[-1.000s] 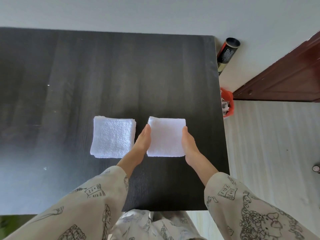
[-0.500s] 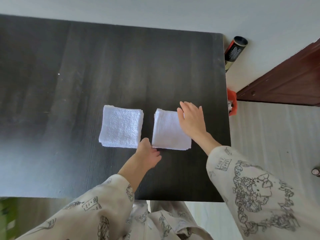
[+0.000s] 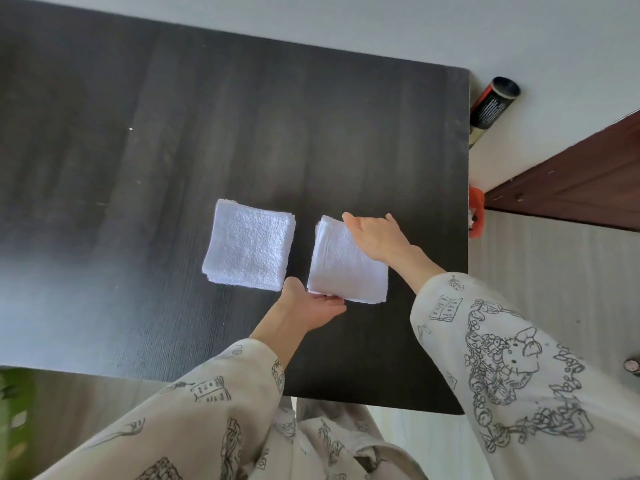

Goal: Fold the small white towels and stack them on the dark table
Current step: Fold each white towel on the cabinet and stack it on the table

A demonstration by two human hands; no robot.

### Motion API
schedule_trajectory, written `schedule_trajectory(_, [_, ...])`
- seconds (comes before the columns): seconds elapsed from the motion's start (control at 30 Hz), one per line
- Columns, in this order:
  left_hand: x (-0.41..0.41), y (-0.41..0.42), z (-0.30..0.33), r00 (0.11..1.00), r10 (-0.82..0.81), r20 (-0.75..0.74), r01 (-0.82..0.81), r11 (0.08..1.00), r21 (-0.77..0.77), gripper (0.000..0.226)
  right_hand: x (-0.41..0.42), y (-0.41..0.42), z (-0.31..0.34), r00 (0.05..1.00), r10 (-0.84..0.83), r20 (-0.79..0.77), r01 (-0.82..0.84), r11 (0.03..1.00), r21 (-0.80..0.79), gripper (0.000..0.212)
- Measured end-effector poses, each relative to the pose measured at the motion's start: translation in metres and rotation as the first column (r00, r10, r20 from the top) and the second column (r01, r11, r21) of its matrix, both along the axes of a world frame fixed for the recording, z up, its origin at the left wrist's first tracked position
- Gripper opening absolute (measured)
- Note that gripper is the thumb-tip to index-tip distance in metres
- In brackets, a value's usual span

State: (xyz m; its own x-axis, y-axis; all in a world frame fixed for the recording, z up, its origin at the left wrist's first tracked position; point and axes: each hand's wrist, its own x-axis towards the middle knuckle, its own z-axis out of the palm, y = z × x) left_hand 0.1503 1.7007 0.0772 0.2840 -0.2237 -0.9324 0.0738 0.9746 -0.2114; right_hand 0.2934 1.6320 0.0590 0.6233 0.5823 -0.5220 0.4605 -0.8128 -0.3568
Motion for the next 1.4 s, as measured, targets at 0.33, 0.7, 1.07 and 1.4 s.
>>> schedule_trajectory(0.33, [-0.039,0.061,0.037,0.790,-0.609,-0.063,0.527,0.624,0.577,0.036,-0.044,-0.046,-0.015,0.544,-0.771,-0.332,0.830,0.552,0.079,0.045])
schedule_trajectory(0.7, [-0.065,0.139,-0.006,0.611,-0.506,-0.609,0.608,-0.193,0.770,0.051,-0.058,-0.014,0.003,0.504,-0.756,-0.417,0.824,0.566,-0.029,0.049])
schedule_trajectory(1.07, [-0.064,0.133,-0.021,0.560,-0.754,-0.344,0.501,-0.022,0.865,0.039,-0.080,0.009,0.004,0.458,-0.723,-0.517,0.832,0.553,-0.036,0.054])
schedule_trajectory(1.4, [-0.075,0.128,-0.017,0.927,-0.236,-0.293,0.363,0.765,0.532,0.032,-0.104,-0.003,0.016,-0.310,-0.734,-0.605,0.949,-0.202,-0.242,0.047])
